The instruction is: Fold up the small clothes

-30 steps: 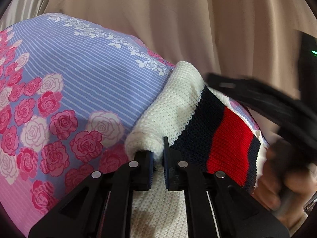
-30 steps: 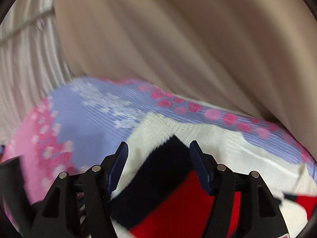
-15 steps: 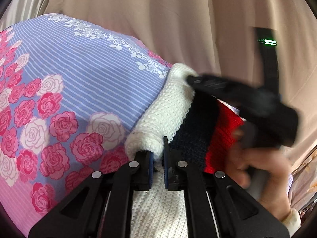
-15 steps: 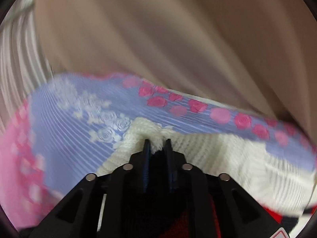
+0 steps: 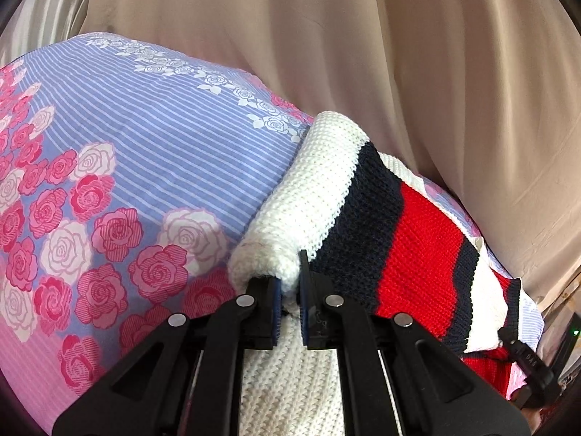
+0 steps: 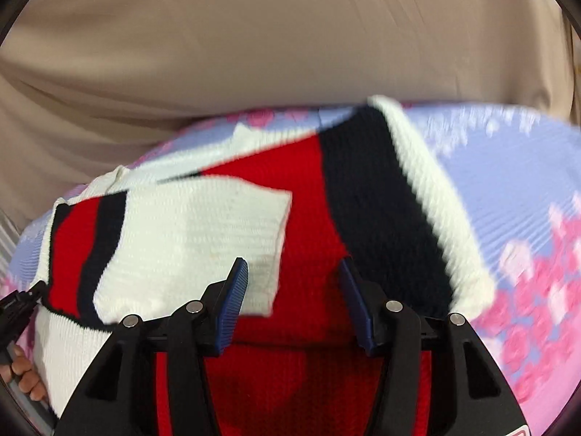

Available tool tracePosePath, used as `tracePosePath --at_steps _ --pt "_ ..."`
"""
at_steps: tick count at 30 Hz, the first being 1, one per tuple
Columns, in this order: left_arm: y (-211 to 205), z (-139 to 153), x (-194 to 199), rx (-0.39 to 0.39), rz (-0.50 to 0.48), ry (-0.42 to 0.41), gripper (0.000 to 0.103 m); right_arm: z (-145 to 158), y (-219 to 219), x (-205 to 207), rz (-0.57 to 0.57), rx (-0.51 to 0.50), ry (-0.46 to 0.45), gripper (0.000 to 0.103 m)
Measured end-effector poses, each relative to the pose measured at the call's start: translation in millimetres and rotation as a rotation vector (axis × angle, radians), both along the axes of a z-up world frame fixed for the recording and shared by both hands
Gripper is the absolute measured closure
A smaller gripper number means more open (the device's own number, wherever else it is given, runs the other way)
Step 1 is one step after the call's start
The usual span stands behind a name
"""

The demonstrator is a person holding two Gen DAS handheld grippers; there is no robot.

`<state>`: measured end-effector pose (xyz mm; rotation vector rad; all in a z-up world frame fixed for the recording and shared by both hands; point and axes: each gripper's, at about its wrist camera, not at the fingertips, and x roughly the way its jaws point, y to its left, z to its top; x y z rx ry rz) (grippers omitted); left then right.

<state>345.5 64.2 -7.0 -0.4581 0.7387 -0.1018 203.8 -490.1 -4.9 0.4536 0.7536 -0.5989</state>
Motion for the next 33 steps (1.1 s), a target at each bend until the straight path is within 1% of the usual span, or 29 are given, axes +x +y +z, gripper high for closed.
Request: tracePosePath --at_steps 1,2,3,5,6,8,9,11,12,13,14,15,16,17,18,20,22,23,24,25,26,28,29,30,31,32,33 --pt "-1.2 0.5 0.0 0.001 -0.001 0.0 0.096 0.6 0.8 3.1 0.017 0.0 -0.01 0.061" --pt "-2.3 1.7 -0.3 0.004 -0.003 -0.003 0.096 1.8 0.6 5.6 0.053 0.027 -0.032 0.076" --pt "-2.0 2.1 -0.6 0.007 -0.003 -0.007 0.096 3.6 1.2 9.4 0.085 0.07 -0.057 0.097" --pt "-2.1 6.0 -3.6 0.022 0.002 -0.019 0.097 19.4 5.7 3.8 0.095 0.042 -0.122 0.099" --pt "-0.1 8.8 -5.3 0.023 0.01 -0.024 0.097 31.7 8.1 -6.0 0.084 0.007 -0.165 0.1" --pt "1.9 8.0 -5.5 0.015 0.023 -0.017 0.097 36.1 11.1 -20.7 0.064 -0.017 -0.214 0.1" --pt "2.2 6.8 -4.6 0.012 0.025 -0.014 0.097 26.9 4.6 -20.0 0.048 -0.029 -0.166 0.101" --pt "-3.1 7.9 -4.1 0.035 0.016 -0.011 0.097 -2.6 -8.2 -7.0 0.026 0.004 -0.033 0.101" --pt "-5.4 9.3 -4.3 0.048 0.017 -0.011 0.097 -7.8 -14.7 -10.2 0.021 0.031 -0.036 0.101" --pt "-8.2 10.0 -4.6 0.065 0.015 -0.01 0.097 3.0 -11.3 -16.2 0.014 0.016 -0.083 0.101" --pt "-8.8 9.9 -4.0 0.064 0.015 -0.009 0.097 14.2 -6.2 -21.5 0.019 -0.011 -0.128 0.101" --pt "-10.9 9.5 -3.9 0.062 0.015 -0.007 0.097 17.6 -3.6 -22.8 0.024 -0.03 -0.137 0.101" --pt "-13.8 9.8 -3.2 0.066 0.011 -0.002 0.097 9.3 -6.5 -18.8 0.015 -0.033 -0.097 0.101" --pt "-15.5 10.6 -4.0 0.074 0.007 0.0 0.097 -7.3 -13.0 -12.7 0.009 0.009 -0.036 0.101" --pt "-19.6 11.6 -3.8 0.088 0.005 0.001 0.097 -10.0 -19.2 -11.3 0.008 0.047 -0.049 0.101" --pt "-26.3 12.9 -3.3 0.108 0.005 0.005 0.096 -11.9 -20.2 -9.8 0.016 0.054 -0.042 0.102" --pt "-31.1 15.0 1.3 0.099 0.003 0.004 0.095 -6.5 -13.8 -15.2 0.031 0.049 -0.066 0.1" --pt "-30.0 15.8 0.4 0.08 -0.001 -0.004 0.092 0.3 -10.5 -30.0 0.034 0.053 -0.097 0.1" --pt "-28.4 16.8 -0.2 0.052 -0.012 -0.014 0.088 4.9 -6.0 -39.8 0.034 0.053 -0.131 0.096" --pt "-22.8 17.7 -3.3 0.012 -0.021 -0.022 0.087 9.0 -0.7 -48.9 0.053 0.056 -0.16 0.086" --pt "-20.5 18.4 -5.5 -0.011 -0.029 -0.024 0.084 11.1 3.5 -54.4 0.067 0.048 -0.16 0.084" --pt "-22.1 22.3 -10.8 -0.014 -0.044 -0.029 0.08 12.3 10.6 -58.1 0.091 0.035 -0.13 0.078" --pt "-25.0 25.0 -13.6 -0.015 -0.051 -0.03 0.072 10.2 11.3 -55.4 0.102 0.048 -0.118 0.076" --pt "-27.6 26.4 -14.7 -0.024 -0.056 -0.024 0.062 5.7 9.9 -50.8 0.107 0.068 -0.105 0.068" --pt "-32.2 27.8 -14.7 -0.043 -0.068 -0.02 0.058 12.8 4.4 -43.4 0.107 0.077 -0.098 0.057" --pt "-37.8 29.0 -14.5 -0.046 -0.072 -0.015 0.051 7.7 0.8 -33.5 0.114 0.091 -0.091 0.05" --pt "-45.4 30.0 -11.9 -0.032 -0.072 -0.004 0.047 7.2 -3.7 -22.0 0.121 0.105 -0.086 0.046"
